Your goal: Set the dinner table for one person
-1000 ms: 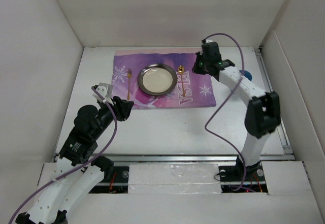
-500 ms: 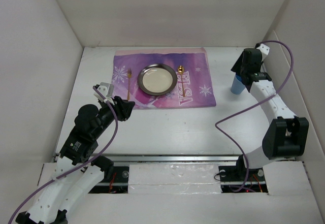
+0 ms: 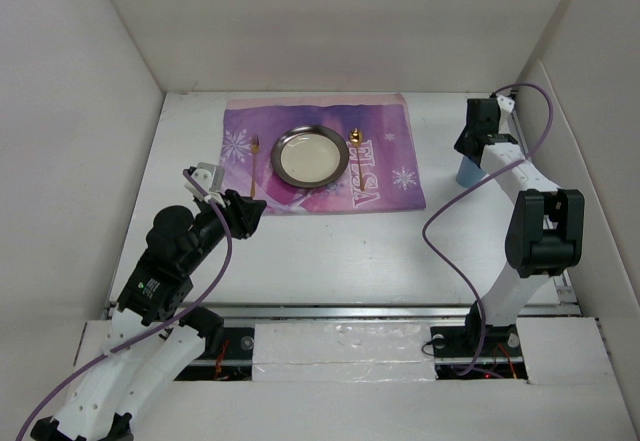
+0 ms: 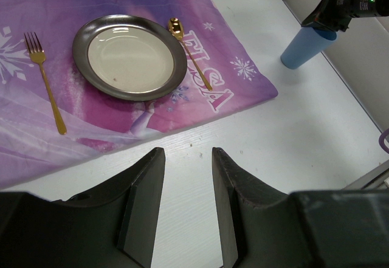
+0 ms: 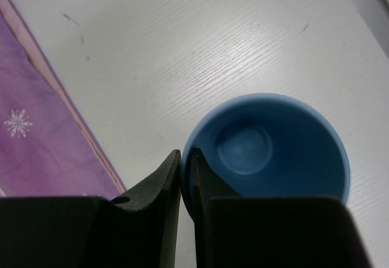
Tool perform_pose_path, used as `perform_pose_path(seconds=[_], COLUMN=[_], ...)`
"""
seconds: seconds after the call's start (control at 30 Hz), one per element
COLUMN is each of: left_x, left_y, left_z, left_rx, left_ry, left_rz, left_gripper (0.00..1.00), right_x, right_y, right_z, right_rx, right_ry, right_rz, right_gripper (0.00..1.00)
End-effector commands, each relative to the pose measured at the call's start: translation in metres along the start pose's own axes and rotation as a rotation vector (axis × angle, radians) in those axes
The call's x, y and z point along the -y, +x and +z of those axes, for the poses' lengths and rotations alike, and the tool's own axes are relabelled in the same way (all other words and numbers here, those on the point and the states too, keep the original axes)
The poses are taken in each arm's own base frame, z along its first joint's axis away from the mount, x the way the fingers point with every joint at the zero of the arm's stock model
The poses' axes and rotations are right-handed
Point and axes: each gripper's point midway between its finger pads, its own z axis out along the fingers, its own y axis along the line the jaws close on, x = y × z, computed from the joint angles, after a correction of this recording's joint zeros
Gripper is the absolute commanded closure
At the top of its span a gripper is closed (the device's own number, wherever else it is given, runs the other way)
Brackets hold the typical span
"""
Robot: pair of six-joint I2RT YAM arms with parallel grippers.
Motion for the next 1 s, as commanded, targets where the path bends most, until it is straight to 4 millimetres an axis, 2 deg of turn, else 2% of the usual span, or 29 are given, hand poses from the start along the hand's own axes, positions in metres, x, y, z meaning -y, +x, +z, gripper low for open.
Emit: perform_pose_path(seconds=[0.0,0.07,0.17,0.2,0.23,0.27,0.3,0.33,0.37,0.4,0.43,0.47,0.5,0.53,0.57,0.6,0.63,0.67,0.7,0.73,0.77,0.8,0.87,0.9,0.93,0.97], left_x=[0.005,0.003,0.004,0.003,0.002,0.002,0.001,0.002,0.001,0.001,0.001,-0.001,-0.001,-0.001,-0.001,-0.001,-0.002,-0.002,-0.003,-0.004,-0.003,-0.002,-0.004,-0.005,-0.005,-0.005], left_y=[-0.012,-0.01,-0.01,-0.011,-0.011,-0.009,-0.007,-0.008,-0.008,-0.008,-0.01,-0.008,-0.006,-0.006,-0.006,-0.008,-0.009,-0.008,-0.006,-0.005,-0.005,-0.006,-0.007,-0.006,-0.004,-0.004], left_z=[0.001,0.002,0.003,0.003,0.004,0.005,0.005,0.006,0.006,0.006,0.006,0.006,0.006,0.007,0.007,0.007,0.006,0.007,0.007,0.008,0.009,0.009,0.009,0.009,0.009,0.009], left_rx=[0.049,0.04,0.037,0.042,0.039,0.032,0.024,0.022,0.023,0.027,0.034,0.027,0.02,0.018,0.019,0.025,0.032,0.029,0.019,0.014,0.012,0.015,0.023,0.019,0.008,0.008], left_ry=[0.025,0.018,0.021,0.017,0.012,0.009,0.008,0.009,0.008,0.008,0.002,-0.002,-0.004,-0.007,-0.006,-0.004,-0.01,-0.011,-0.015,-0.018,-0.014,-0.013,-0.021,-0.024,-0.025,-0.025], left_rz=[0.011,0.011,0.011,0.011,0.01,0.01,0.009,0.011,0.011,0.011,0.01,0.009,0.007,0.009,0.007,0.009,0.009,0.008,0.007,0.007,0.007,0.008,0.007,0.007,0.006,0.006], left_gripper=[0.66,0.66,0.66,0.66,0.66,0.66,0.66,0.66,0.66,0.66,0.66,0.66,0.66,0.66,0.66,0.66,0.66,0.66,0.66,0.66,0.66,0.66,0.66,0.66,0.66,0.66], right_x=[-0.004,-0.015,-0.043,-0.056,-0.076,-0.088,-0.106,-0.12,-0.131,-0.139,-0.158,-0.172,-0.18,-0.193,-0.203,-0.206,-0.212,-0.229,-0.231,-0.236,-0.246,-0.249,-0.258,-0.262,-0.27,-0.271], right_y=[-0.027,-0.041,-0.057,-0.067,-0.066,-0.063,-0.081,-0.076,-0.066,-0.061,-0.076,-0.075,-0.06,-0.079,-0.081,-0.06,-0.059,-0.08,-0.08,-0.068,-0.082,-0.083,-0.078,-0.082,-0.077,-0.072], right_z=[0.0,-0.009,-0.035,-0.044,-0.053,-0.052,-0.062,-0.066,-0.056,-0.055,-0.064,-0.068,-0.053,-0.057,-0.058,-0.035,-0.032,-0.044,-0.04,-0.025,-0.033,-0.031,-0.024,-0.022,-0.021,-0.015], right_rx=[0.061,0.104,0.179,0.209,0.215,0.204,0.235,0.217,0.192,0.174,0.199,0.203,0.166,0.203,0.211,0.153,0.141,0.191,0.184,0.162,0.187,0.193,0.191,0.214,0.221,0.21], right_ry=[0.001,-0.016,-0.047,-0.072,-0.118,-0.138,-0.172,-0.192,-0.193,-0.203,-0.25,-0.271,-0.261,-0.285,-0.296,-0.276,-0.291,-0.323,-0.323,-0.319,-0.353,-0.355,-0.383,-0.39,-0.41,-0.406], right_rz=[0.035,0.022,-0.051,-0.064,-0.096,-0.129,-0.127,-0.159,-0.211,-0.243,-0.251,-0.286,-0.324,-0.32,-0.352,-0.399,-0.416,-0.406,-0.418,-0.437,-0.43,-0.428,-0.433,-0.426,-0.431,-0.437], right_gripper=[1.0,1.0,1.0,1.0,1.0,1.0,1.0,1.0,1.0,1.0,1.0,1.0,1.0,1.0,1.0,1.0,1.0,1.0,1.0,1.0,1.0,1.0,1.0,1.0,1.0,1.0])
